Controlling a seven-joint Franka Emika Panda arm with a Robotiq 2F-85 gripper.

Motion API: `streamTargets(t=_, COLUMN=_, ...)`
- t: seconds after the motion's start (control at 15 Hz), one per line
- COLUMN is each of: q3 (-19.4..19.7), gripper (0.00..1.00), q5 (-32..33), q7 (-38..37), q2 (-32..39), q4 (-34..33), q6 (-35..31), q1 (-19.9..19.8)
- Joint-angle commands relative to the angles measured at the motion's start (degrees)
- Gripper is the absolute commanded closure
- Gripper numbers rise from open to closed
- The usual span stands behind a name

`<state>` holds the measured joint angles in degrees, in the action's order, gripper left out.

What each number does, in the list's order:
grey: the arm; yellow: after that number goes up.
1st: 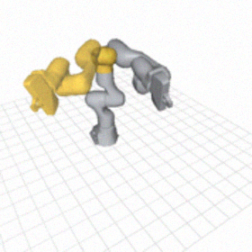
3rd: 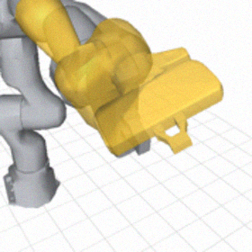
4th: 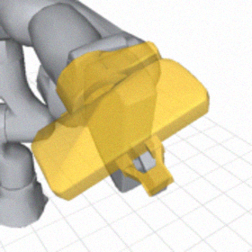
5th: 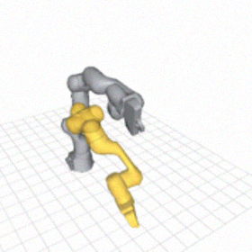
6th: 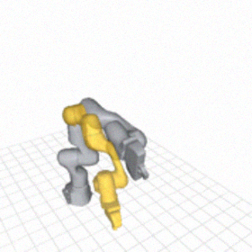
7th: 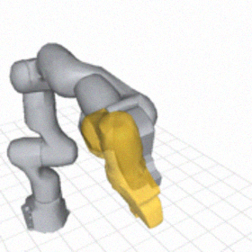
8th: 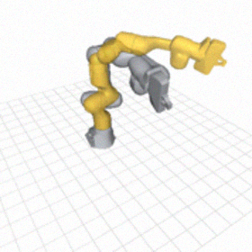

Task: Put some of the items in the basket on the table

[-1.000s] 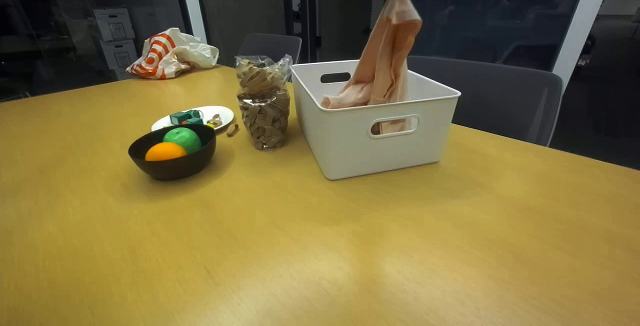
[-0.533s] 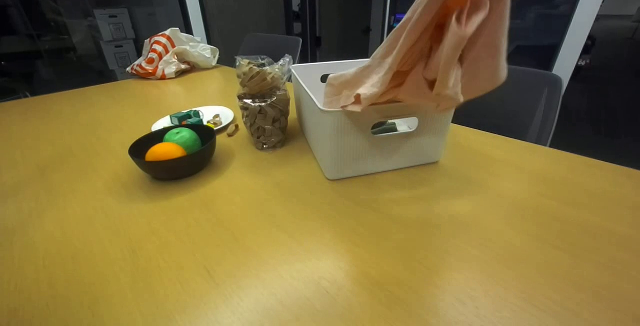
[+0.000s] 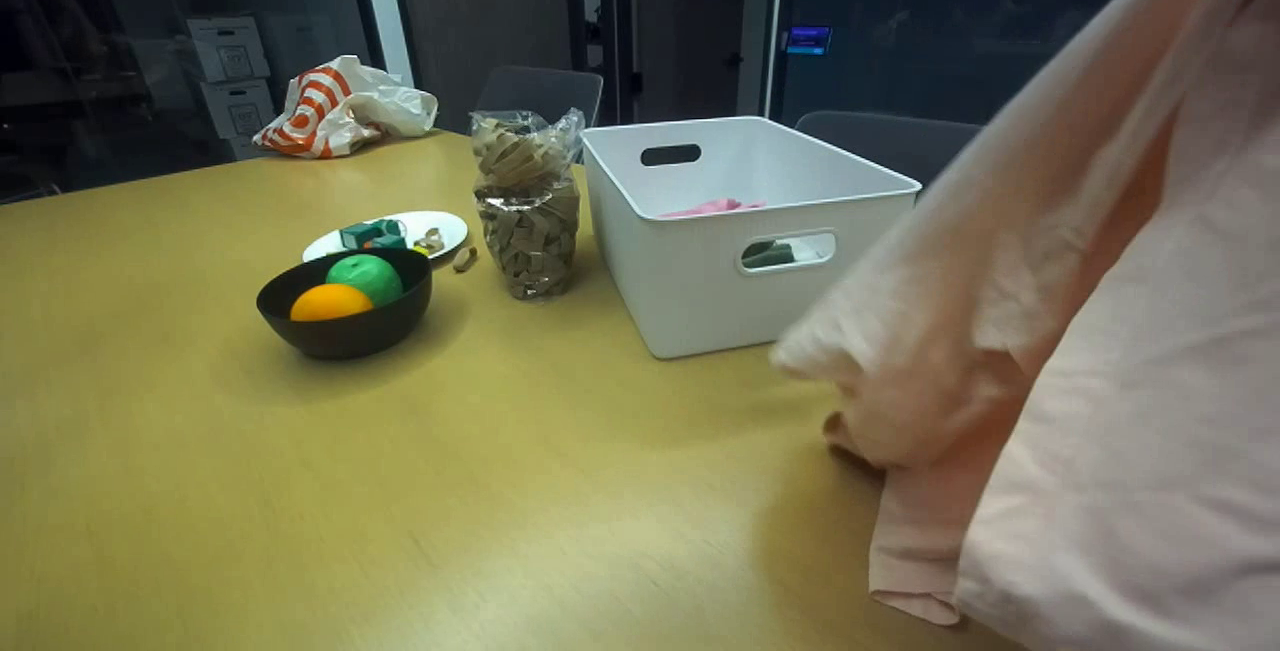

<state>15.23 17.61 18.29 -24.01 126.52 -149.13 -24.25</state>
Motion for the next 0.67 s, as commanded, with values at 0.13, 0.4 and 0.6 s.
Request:
streamTargets(t=0.13, q3=-2.4, gripper=0.94, q5=11.4, q7=-15.2, q2=0.0, q4=1.8, q6=2.1, q1=-5.3)
streamTargets(t=0.4, q3=-1.0, gripper=0.94, q5=6.0, q7=-11.5, q2=2.6, q4=2.7, q6=-2.2, q1=1.9)
streamTargets(t=0.6, q3=-0.5, gripper=0.92, q5=-0.6, q7=-8.0, q2=6.4, q4=2.9, q6=-7.8, q1=9.4)
